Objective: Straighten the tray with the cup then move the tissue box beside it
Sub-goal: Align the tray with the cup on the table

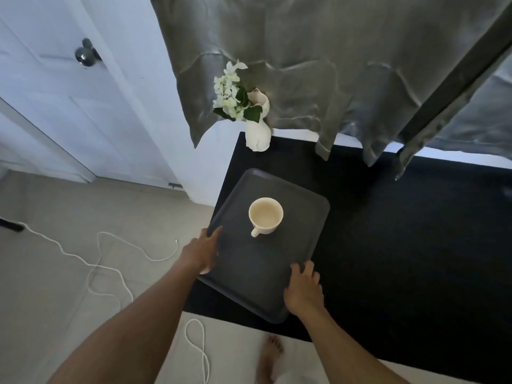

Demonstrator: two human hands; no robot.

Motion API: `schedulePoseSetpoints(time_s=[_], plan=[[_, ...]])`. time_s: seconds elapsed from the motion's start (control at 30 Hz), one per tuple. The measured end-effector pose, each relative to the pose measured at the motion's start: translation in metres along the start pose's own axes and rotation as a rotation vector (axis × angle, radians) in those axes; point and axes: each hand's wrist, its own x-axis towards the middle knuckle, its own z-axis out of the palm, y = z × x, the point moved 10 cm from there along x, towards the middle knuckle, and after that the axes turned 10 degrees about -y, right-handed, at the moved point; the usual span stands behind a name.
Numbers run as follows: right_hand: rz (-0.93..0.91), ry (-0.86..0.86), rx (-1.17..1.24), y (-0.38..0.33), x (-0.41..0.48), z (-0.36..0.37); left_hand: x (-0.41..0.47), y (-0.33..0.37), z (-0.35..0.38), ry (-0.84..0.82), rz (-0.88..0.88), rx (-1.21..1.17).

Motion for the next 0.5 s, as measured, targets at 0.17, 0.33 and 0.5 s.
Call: schedulePoseSetpoints(time_s=[0.17, 0.33, 0.5], plan=[[-0.012, 0.030, 0.109, 0.004, 0.003, -0.003, 0.003, -0.003, 0.002, 0.027, -0.043, 0.015], [0.002, 0.064, 0.260, 0.011, 0.002, 0.001, 0.001, 0.000, 0.002, 0.050, -0.072, 0.050], [0.038, 0.064, 0.378, 0.022, 0.005, 0.002, 0.001, 0.000, -0.001, 0.058, -0.082, 0.051]])
